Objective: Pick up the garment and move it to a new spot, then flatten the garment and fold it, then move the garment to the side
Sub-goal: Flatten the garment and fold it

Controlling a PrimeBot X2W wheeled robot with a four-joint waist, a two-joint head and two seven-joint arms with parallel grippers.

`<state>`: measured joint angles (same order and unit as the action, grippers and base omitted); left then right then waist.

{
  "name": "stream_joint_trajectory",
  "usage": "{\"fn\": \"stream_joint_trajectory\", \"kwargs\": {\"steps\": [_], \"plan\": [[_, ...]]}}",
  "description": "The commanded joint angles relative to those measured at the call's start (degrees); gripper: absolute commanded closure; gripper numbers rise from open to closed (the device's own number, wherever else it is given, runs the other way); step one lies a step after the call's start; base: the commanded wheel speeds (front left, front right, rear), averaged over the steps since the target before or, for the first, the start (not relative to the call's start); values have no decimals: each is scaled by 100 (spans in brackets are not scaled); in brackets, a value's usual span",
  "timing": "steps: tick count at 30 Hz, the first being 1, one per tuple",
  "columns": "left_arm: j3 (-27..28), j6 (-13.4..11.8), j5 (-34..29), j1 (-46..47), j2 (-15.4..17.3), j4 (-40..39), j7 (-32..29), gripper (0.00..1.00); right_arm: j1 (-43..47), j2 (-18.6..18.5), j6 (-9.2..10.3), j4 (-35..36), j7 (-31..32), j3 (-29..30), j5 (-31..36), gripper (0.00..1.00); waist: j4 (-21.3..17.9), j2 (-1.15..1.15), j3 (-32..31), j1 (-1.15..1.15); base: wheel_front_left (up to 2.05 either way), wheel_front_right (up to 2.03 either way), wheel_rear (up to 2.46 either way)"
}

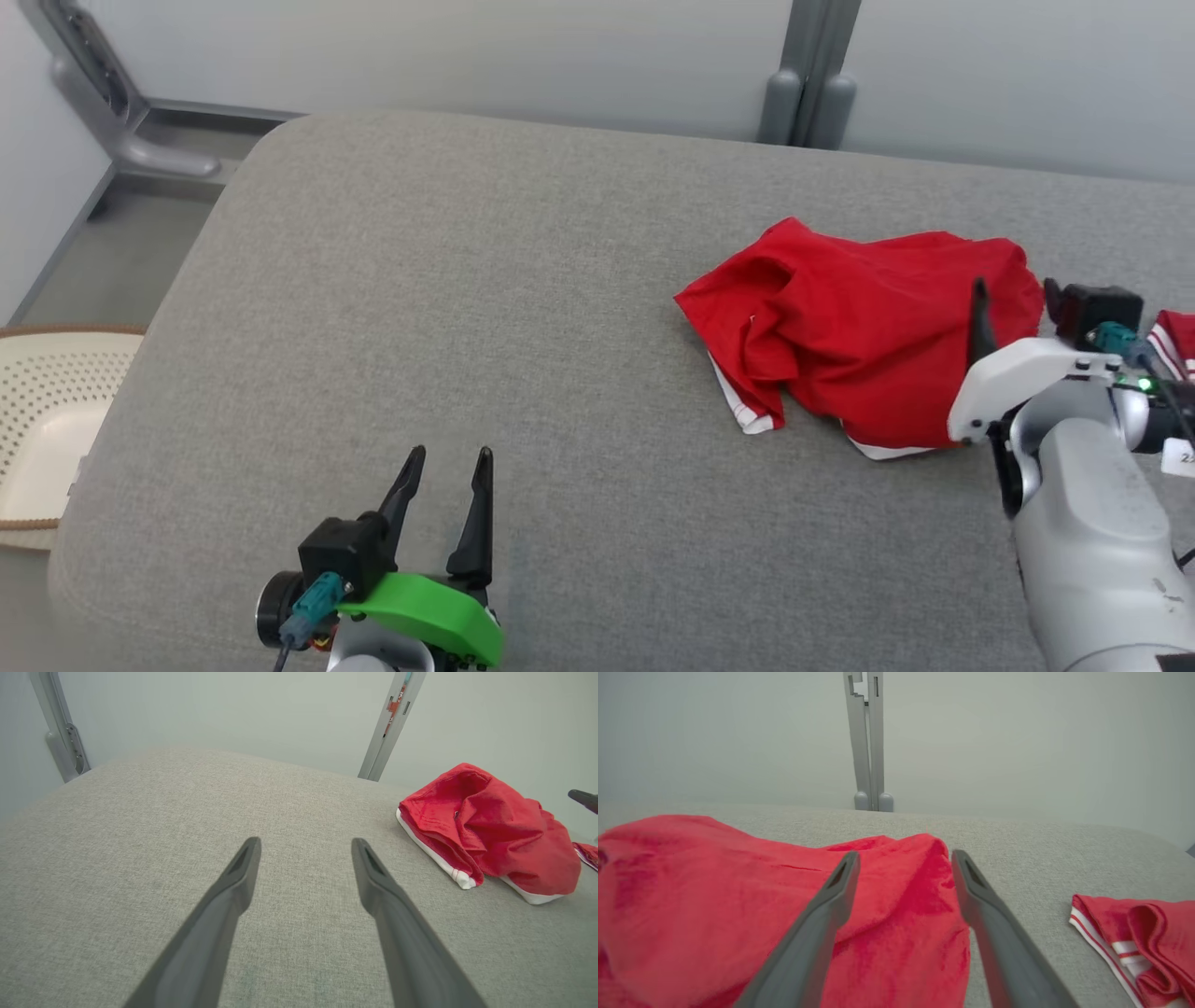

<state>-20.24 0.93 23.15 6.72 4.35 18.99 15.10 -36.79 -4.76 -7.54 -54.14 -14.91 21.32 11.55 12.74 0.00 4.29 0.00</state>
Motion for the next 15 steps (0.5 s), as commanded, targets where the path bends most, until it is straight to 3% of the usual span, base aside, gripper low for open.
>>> {"fn": "stream_joint_trajectory", "kwargs": {"steps": [1, 8, 15], "plan": [[11, -35, 9, -82, 39, -12, -20, 0, 214, 41, 11, 117, -26, -214, -137, 0, -374, 0, -366, 0, 0, 0, 0], [-43, -44, 34, -110, 56, -173, -82, 0, 905, 167, 10, 280, 27, -1797, -1147, 0, -428, 0, -264, 0, 0, 0, 0], [-59, -30, 86, 35, 57, -235, -95, 0, 1025, -44, 11, 323, 289, -3183, -1475, 0, -196, 0, 71, 0, 0, 0, 0]]}}
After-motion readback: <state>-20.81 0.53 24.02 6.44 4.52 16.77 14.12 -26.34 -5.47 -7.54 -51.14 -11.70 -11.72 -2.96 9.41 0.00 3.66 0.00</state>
